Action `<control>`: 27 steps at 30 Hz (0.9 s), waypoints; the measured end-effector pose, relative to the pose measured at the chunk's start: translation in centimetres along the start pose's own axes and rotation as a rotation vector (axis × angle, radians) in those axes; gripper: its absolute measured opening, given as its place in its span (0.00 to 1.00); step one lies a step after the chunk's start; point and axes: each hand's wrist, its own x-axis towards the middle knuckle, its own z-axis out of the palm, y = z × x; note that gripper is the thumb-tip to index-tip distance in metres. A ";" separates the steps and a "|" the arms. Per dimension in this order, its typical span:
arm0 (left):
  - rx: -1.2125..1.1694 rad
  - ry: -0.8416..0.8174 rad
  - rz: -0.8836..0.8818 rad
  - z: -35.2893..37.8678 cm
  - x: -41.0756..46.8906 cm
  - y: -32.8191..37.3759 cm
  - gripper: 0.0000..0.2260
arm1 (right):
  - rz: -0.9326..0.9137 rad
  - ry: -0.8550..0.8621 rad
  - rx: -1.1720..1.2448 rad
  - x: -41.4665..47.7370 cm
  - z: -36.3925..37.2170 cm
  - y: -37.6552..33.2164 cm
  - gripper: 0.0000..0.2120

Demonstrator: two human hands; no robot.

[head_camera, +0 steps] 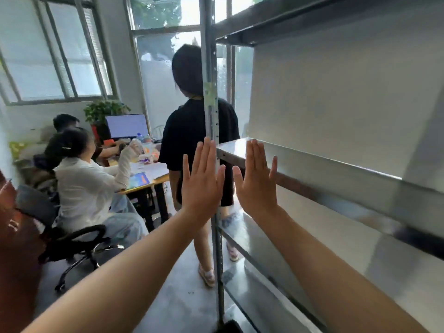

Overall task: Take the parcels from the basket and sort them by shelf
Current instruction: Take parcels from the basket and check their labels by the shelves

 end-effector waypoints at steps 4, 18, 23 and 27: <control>-0.150 -0.023 0.107 -0.6 -1.7 4.6 0.26 | 0.070 0.019 -0.095 -3.1 -4.4 2.9 0.31; -0.617 -0.075 0.390 -10.5 -13.2 29.5 0.26 | 0.311 0.065 -0.493 -19.0 -30.6 13.4 0.33; -0.682 -0.101 0.506 -15.4 -20.4 40.6 0.26 | 0.426 0.058 -0.611 -27.2 -41.4 17.0 0.34; -0.775 -0.139 0.625 -20.3 -25.9 48.9 0.26 | 0.507 0.114 -0.691 -33.6 -50.0 19.3 0.33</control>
